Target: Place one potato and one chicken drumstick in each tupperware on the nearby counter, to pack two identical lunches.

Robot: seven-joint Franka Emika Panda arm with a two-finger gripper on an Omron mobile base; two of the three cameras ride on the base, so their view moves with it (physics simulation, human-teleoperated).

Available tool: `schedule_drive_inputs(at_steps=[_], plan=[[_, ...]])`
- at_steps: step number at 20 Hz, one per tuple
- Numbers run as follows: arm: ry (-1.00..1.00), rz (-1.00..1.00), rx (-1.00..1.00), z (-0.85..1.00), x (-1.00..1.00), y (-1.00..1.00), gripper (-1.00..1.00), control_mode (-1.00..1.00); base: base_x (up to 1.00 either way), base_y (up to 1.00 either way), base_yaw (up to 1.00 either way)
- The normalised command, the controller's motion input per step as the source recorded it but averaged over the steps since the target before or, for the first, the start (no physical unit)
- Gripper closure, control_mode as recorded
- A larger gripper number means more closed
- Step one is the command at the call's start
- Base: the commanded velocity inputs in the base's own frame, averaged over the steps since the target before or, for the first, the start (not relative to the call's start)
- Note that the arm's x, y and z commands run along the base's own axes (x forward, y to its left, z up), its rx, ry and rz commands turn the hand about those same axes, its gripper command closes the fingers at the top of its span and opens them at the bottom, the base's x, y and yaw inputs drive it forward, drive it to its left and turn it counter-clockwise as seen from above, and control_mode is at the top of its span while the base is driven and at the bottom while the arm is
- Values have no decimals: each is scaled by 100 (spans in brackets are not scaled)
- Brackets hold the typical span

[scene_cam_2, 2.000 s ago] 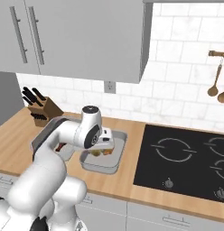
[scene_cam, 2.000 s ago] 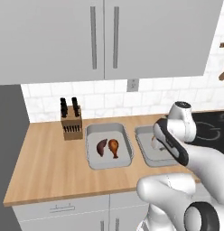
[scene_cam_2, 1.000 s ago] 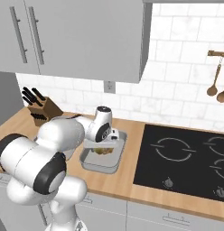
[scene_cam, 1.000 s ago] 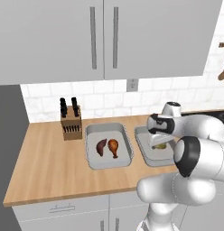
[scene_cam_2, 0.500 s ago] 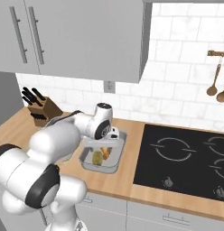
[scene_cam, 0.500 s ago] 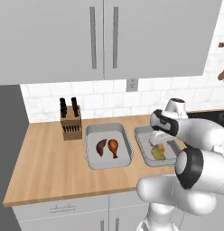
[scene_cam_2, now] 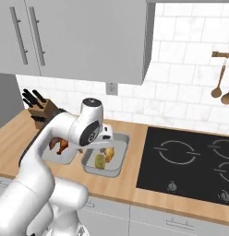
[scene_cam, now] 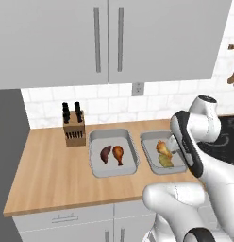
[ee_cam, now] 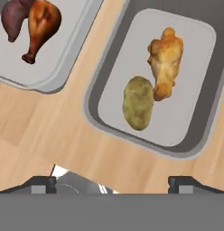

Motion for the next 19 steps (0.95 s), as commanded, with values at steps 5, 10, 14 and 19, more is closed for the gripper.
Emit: schedule_drive_inputs(at_steps=[5,10,14,19], plan=[[-26,-2,0,98,-70,36,-100,-100,0,0,0],[-16,-15,6,98,-49,36,-100,-100,0,0,0],[-28,-7,14,99,-52,26,-100,-100,0,0,0],[-10,-1,17,77,-55,12,-100,-100,0,0,0]])
